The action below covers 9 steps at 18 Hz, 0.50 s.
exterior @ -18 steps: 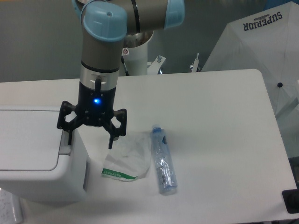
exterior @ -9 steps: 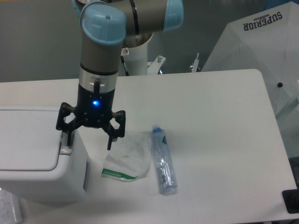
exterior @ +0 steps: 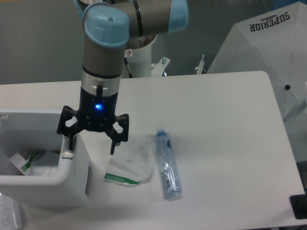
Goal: Open the trash can
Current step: 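Lift the gripper away from the opened trash can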
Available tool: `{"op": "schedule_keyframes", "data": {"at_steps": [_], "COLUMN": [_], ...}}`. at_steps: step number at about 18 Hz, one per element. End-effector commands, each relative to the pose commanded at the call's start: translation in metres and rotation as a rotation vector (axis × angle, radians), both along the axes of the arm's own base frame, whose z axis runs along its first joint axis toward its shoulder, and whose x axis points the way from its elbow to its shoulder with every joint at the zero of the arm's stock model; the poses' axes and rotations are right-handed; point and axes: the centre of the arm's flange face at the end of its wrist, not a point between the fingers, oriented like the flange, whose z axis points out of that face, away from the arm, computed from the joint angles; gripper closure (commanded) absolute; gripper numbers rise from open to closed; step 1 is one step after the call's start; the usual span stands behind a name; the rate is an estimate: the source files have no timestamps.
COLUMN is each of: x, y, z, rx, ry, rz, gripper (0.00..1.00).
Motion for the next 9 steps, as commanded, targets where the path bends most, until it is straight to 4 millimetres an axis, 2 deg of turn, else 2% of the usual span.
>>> {"op": "schedule_keyframes", "data": {"at_steps": [2, 3, 7, 9], "x": [-0.004, -0.01, -0.016, -0.015], "y": [-0.004, -0.016, -0.032, -0.042], "z": [0.01, 0.018, 0.022, 0.017], "rx": [0.016, -0.005, -0.081, -0.169], "ry": [0.017, 0.087, 0.208, 0.235], "rz": [0.006, -0.024, -0.148, -0.239], "gripper": [0.0, 0.0, 0.0, 0.0]}}
